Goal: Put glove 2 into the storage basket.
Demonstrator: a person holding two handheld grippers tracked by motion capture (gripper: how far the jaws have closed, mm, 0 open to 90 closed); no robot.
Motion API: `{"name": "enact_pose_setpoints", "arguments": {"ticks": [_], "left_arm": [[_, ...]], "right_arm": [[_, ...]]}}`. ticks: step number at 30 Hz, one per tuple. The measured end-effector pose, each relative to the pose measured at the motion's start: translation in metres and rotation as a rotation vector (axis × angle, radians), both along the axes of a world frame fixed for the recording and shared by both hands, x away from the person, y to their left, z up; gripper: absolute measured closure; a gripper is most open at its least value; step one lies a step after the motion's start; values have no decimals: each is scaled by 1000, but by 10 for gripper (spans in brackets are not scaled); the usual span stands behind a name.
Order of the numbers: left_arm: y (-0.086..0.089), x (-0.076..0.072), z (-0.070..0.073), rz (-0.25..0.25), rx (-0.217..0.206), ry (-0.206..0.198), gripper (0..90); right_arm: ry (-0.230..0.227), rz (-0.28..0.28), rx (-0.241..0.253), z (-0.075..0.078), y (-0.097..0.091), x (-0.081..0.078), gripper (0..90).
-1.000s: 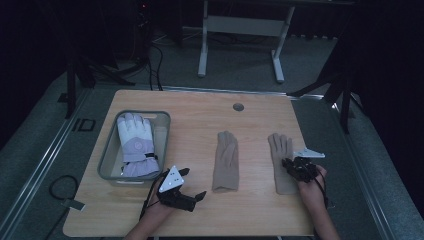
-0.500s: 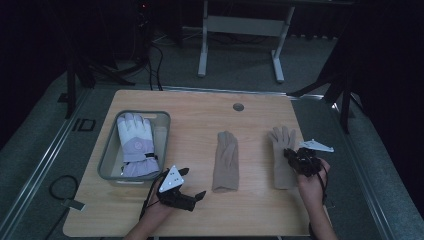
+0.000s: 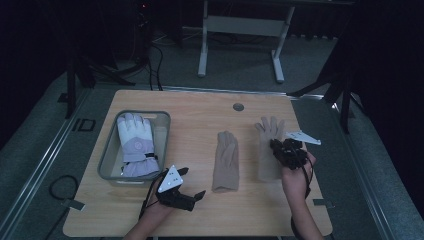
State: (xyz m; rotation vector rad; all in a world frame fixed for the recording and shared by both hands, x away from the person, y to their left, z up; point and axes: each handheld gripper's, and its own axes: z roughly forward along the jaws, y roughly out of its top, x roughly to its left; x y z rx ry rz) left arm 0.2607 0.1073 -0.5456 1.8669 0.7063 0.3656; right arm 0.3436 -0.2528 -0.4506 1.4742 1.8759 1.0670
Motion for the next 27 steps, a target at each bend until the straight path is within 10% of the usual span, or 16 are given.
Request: {"name": "enact_pose_setpoints", "arguments": {"ticks": [15,27], "left_arm": [[0,-1,2,-5,-7,-7,16],[4,-2,4,-4,-23,-8,16]], "right_arm": [[8,39,81,2,70,5,825],[63,32,76,-31,113,14,824]]}}
